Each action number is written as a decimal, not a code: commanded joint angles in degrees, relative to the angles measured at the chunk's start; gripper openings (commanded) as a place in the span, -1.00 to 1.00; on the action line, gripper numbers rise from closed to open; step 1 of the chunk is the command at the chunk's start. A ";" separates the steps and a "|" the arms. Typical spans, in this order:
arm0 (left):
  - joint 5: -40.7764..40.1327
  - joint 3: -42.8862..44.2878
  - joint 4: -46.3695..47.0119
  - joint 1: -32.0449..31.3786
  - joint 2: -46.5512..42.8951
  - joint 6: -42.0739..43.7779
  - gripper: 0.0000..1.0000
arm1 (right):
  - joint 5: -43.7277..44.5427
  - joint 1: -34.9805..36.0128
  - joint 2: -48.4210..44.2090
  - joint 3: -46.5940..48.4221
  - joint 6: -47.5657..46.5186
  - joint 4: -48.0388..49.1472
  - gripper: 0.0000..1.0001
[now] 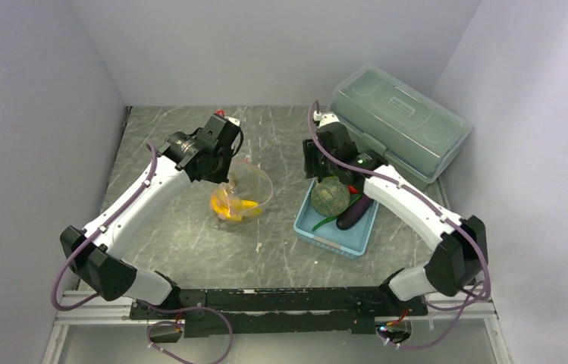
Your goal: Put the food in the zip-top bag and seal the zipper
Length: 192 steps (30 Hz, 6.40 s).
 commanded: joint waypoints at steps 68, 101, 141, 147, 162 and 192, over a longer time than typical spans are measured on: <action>0.68 -2.97 3.12 1.25 -2.83 1.19 -1.00 | 8.31 -2.47 20.72 10.66 -4.69 -3.25 -1.00; 1.82 -3.05 3.67 1.81 -3.26 1.21 -1.00 | -6.36 1.71 -13.34 5.66 7.19 9.23 -1.00; 10.86 -5.41 7.54 5.72 -4.50 0.03 -1.00 | 6.71 16.16 -10.59 -10.45 46.34 54.98 -1.00; 11.40 -5.84 7.82 6.26 -4.66 0.07 -1.00 | 7.76 17.33 -7.58 -10.44 48.21 57.74 -1.00; 14.27 -6.73 8.92 6.92 -5.77 -0.06 -1.00 | 7.32 17.77 -0.58 -11.44 52.84 62.66 -1.00; 20.14 -7.81 10.41 9.56 -6.08 0.38 -1.00 | 9.14 16.79 7.08 -17.58 42.21 80.77 -0.23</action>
